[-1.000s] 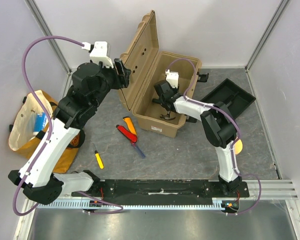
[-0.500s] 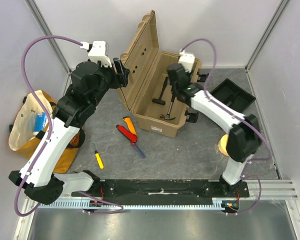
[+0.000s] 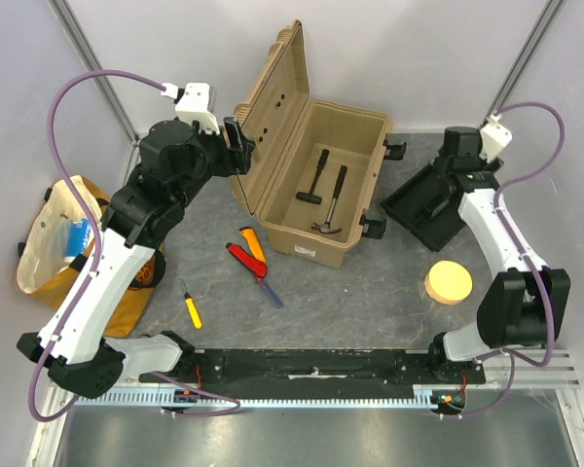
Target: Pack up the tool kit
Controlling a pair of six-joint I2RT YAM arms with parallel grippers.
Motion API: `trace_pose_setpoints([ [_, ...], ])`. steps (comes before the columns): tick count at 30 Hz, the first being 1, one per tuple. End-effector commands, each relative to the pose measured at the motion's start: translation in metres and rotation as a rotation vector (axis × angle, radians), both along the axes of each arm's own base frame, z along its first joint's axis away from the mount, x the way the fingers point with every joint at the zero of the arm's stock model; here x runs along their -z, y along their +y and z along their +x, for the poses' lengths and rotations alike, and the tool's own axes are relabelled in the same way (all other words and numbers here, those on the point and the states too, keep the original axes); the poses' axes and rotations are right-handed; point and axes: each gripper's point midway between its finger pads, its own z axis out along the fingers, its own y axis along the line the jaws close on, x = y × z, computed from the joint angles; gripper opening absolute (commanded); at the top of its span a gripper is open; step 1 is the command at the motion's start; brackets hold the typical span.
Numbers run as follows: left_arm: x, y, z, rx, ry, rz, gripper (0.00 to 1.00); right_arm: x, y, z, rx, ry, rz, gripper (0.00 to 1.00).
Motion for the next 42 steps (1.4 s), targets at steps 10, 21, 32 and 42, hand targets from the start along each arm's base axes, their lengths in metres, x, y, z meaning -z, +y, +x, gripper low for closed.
trace_pose_setpoints([
  [10,-0.016,0.005,-0.008,0.014,-0.042,-0.011,0.7,0.131,-0.034,0.009,0.093,0.239,0.25,0.84],
  [21,-0.011,0.006,-0.007,0.003,-0.028,-0.018,0.7,0.184,-0.035,0.015,0.115,0.357,0.252,0.71],
  [32,-0.01,0.003,-0.006,0.01,-0.025,-0.018,0.7,0.204,-0.035,0.021,0.103,0.395,0.243,0.56],
  [42,-0.01,0.003,-0.008,0.025,-0.025,-0.013,0.71,0.173,-0.042,0.025,0.089,0.36,0.185,0.07],
])
